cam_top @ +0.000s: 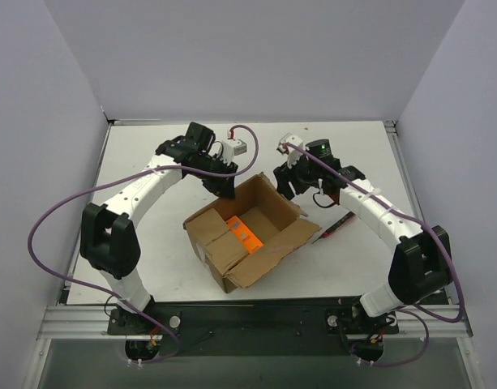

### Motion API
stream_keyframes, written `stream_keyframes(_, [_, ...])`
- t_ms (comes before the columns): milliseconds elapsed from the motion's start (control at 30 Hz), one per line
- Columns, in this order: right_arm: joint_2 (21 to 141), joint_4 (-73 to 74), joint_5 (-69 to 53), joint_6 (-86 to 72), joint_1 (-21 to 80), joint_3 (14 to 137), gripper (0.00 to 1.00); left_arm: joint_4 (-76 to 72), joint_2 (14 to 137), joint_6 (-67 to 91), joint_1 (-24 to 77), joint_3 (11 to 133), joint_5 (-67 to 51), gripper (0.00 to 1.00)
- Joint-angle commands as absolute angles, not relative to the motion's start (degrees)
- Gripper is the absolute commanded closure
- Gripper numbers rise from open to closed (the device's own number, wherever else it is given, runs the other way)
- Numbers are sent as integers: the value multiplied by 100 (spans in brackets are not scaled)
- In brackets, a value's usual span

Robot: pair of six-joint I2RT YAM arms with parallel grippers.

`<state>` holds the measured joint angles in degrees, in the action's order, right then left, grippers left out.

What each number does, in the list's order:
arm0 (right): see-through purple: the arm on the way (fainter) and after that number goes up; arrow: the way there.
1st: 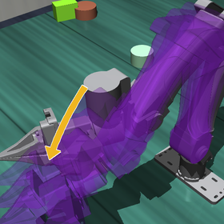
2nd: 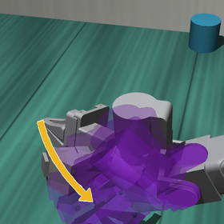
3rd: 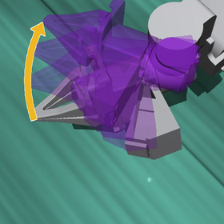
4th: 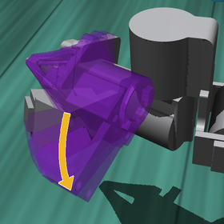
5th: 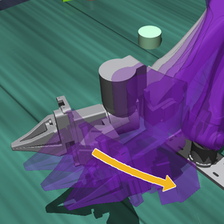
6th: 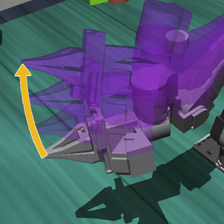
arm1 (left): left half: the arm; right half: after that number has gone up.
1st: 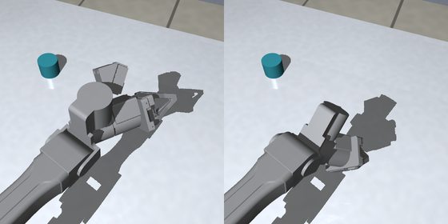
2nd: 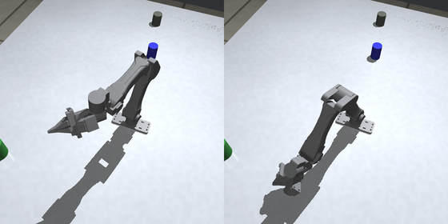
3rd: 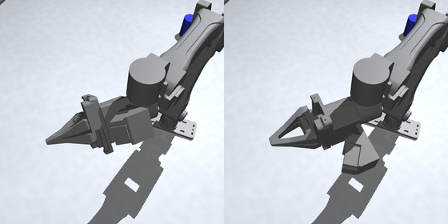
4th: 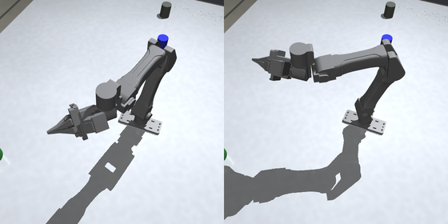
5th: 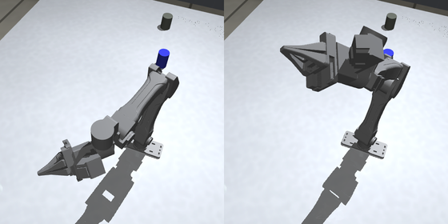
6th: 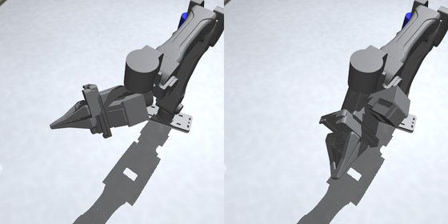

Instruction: Unpack the express box

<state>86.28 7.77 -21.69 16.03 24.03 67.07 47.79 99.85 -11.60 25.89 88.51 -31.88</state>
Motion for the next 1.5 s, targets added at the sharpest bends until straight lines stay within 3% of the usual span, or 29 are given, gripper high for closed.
stream_keyframes(0, [8446,976,-2813,1363,2978,6215,41,4790,9826,-1029,2654,8859,-3595,60])
stream_keyframes(300, [8464,914,-2374,1283,2839,6433,41,4746,9835,-940,2654,9035,-3569,69])
stream_keyframes(467, [8473,712,-1899,1625,2435,7574,41,4746,9844,-800,2637,9211,-3174,78])
stream_keyframes(667, [8385,606,-2240,1934,2846,8577,42,4658,10080,-554,2619,9650,-2568,86])
stream_keyframes(833, [8350,966,-2979,1775,3444,8438,46,4562,10397,-334,2505,10317,-2215,90])
stream_keyframes(1000, [8463,1239,-2612,2083,3981,7832,50,4500,10757,-220,2461,10810,-2328,92])
stream_keyframes(1267, [9209,1143,-2215,2514,4017,7603,52,4412,11004,167,2461,10819,-2566,92])
stream_keyframes(1467, [9518,1274,-2618,2172,4017,7821,55,4377,11100,264,2461,10881,-2567,96])
